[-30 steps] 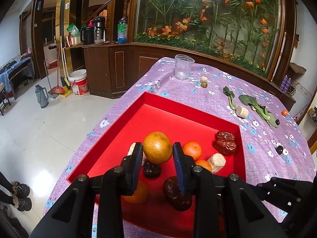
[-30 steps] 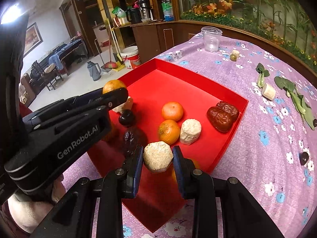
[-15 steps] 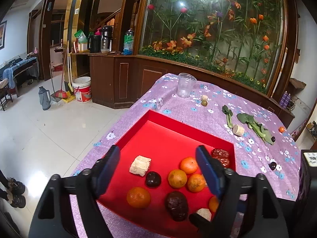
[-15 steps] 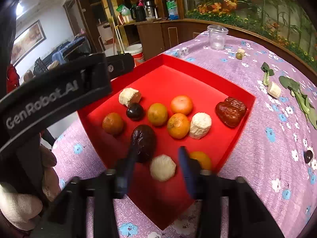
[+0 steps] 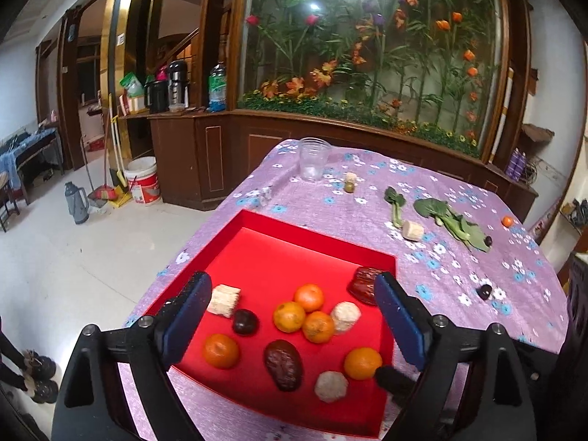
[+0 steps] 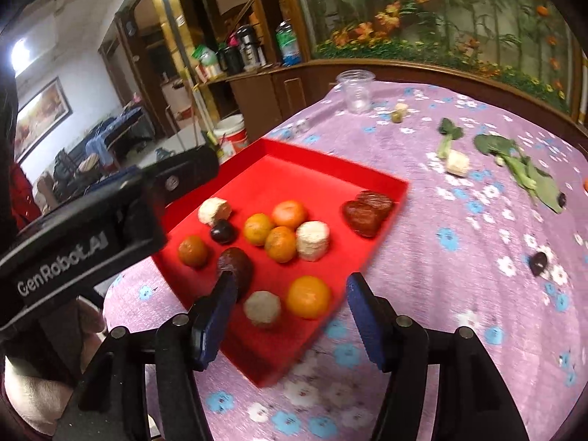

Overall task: Organize fruits
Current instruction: 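Move both grippers toward a tan square bun and the last dark plum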

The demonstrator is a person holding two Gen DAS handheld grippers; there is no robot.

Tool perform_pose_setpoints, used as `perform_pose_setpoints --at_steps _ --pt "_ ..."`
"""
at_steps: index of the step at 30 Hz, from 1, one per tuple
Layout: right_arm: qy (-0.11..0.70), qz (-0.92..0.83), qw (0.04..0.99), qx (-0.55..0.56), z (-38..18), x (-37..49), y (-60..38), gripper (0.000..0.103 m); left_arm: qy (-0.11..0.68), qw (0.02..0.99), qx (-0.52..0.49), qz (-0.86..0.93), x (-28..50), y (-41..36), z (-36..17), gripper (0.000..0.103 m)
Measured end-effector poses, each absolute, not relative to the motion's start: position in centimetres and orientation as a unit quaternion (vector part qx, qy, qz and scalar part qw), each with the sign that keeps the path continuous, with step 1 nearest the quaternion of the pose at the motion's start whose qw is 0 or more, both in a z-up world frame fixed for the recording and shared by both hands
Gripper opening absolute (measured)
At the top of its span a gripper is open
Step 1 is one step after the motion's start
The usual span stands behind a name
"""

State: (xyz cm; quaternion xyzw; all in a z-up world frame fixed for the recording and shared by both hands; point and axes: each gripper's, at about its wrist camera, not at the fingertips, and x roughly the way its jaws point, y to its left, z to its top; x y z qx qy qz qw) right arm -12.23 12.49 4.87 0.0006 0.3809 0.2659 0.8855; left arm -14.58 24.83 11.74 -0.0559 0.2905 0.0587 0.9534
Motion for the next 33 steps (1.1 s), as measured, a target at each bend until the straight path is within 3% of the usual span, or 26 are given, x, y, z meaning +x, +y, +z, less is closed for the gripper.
perform_pose_setpoints --at_steps 15,33 --pt "0.36 0.202 0.909 0.049 5.3 -12.9 4.2 0.073 0.269 0.959 0.078 0.042 -15.4 15.5 12.5 0.089" --pt "0.368 0.16 0.913 0.077 3.3 -11.9 -2.4 0.077 0.312 0.944 0.109 -0.003 -12.7 10.2 10.5 0.089"
